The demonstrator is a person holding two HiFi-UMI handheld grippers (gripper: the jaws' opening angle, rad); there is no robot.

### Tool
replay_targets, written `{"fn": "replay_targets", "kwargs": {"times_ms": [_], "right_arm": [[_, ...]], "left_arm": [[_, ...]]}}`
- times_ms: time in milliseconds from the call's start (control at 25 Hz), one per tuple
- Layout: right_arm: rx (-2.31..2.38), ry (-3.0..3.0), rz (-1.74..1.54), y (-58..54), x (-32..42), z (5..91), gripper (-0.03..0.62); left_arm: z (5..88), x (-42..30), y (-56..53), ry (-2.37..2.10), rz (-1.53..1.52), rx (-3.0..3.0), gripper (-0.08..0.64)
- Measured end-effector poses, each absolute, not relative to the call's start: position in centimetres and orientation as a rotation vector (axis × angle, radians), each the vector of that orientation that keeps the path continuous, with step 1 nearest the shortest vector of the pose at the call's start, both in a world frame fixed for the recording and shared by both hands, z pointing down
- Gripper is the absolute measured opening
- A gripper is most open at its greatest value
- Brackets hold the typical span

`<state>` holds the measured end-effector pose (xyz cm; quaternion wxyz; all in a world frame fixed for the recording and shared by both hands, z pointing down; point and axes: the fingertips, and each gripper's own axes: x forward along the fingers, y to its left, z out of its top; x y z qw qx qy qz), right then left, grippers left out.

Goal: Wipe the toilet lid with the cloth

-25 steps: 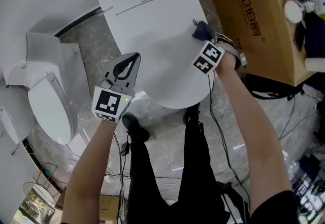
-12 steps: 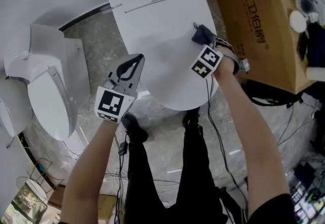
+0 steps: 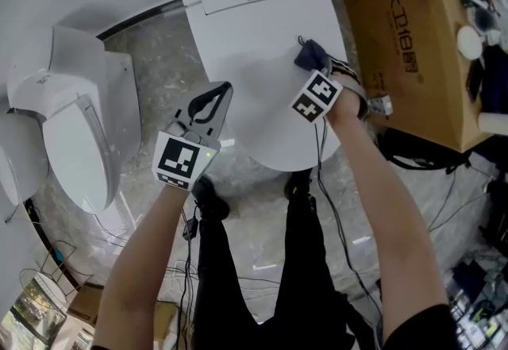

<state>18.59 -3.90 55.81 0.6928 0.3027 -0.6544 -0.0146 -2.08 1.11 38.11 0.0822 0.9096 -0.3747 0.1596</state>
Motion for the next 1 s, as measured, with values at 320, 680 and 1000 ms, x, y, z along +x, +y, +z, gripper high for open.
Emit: {"fn": "replay_targets", "kwargs": {"times_ms": [320, 680, 1000], "right_arm": [[0.661, -1.493, -0.027, -3.3, 15.2, 55.7, 0.067], [0.634, -1.511, -0.030, -2.8, 12.5, 55.6, 0.067], [0.614, -1.521, -0.043, -2.5, 10.3, 55.6, 0.067]], "left_arm": [[38.5, -3.5, 1.3, -1.150, 0.474, 2.698, 0.017], [38.3, -4.0, 1.5, -1.154, 0.456, 2.700, 0.017], [37.7, -5.1, 1.5, -1.173, 0.448, 2.700, 0.017]]}}
